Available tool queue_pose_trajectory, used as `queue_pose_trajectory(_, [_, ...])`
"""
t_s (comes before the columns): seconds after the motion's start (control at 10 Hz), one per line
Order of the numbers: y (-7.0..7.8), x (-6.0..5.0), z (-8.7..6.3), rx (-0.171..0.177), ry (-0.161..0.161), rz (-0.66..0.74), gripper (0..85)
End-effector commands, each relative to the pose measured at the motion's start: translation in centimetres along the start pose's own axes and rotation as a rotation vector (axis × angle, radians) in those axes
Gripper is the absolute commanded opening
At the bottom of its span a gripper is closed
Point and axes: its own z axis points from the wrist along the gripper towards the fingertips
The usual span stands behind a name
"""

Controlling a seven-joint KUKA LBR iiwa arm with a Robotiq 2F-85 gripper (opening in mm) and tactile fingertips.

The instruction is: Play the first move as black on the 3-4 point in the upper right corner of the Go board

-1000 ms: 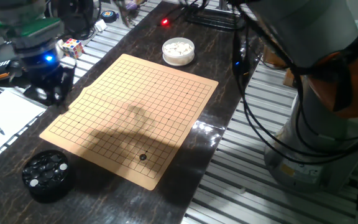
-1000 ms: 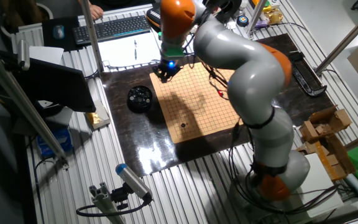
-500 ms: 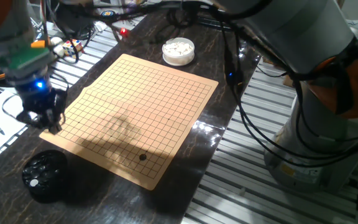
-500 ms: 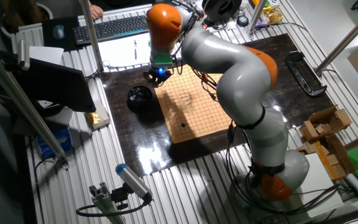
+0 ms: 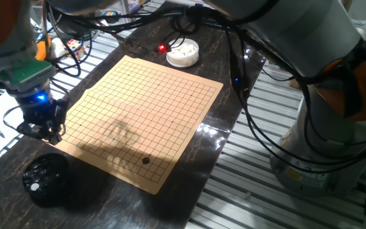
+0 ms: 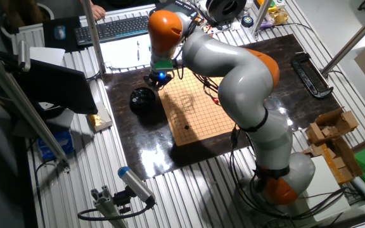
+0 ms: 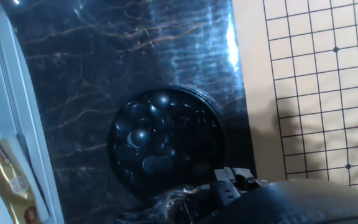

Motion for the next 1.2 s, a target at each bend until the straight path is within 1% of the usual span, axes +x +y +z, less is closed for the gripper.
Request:
queue_pose_trajectory(0.0, [0.0, 0.0, 0.0, -0.005, 0.065, -0.019, 0.7])
queue_pose_trajectory(0.1, [0.0, 0.0, 0.0, -0.043, 0.104, -0.038, 0.7])
queue_pose_trajectory(0.2, [0.0, 0.0, 0.0, -0.069, 0.105, -0.044, 0.7])
queue_pose_trajectory(0.3, [0.0, 0.0, 0.0, -0.073, 0.103, -0.022, 0.7])
queue_pose_trajectory(0.4, [0.7, -0.1, 0.5, -0.064, 0.103, 0.001, 4.0])
queue_pose_trajectory(0.5, [1.9, -0.3, 1.5, -0.069, 0.095, 0.022, 10.3])
queue_pose_trajectory(0.6, [2.9, -0.6, 2.4, -0.063, 0.087, 0.037, 16.3])
queue_pose_trajectory(0.7, [3.4, -0.9, 2.9, -0.059, 0.085, 0.044, 19.7])
queue_pose_trajectory(0.8, [3.6, -1.4, 3.4, -0.058, 0.087, 0.048, 23.3])
queue_pose_trajectory(0.9, [3.9, -2.0, 4.2, -0.059, 0.09, 0.05, 28.3])
queue_pose_trajectory(1.0, [4.1, -2.5, 4.9, -0.057, 0.087, 0.05, 32.3])
queue_pose_trajectory(1.1, [4.2, -2.8, 5.4, -0.051, 0.086, 0.042, 33.7])
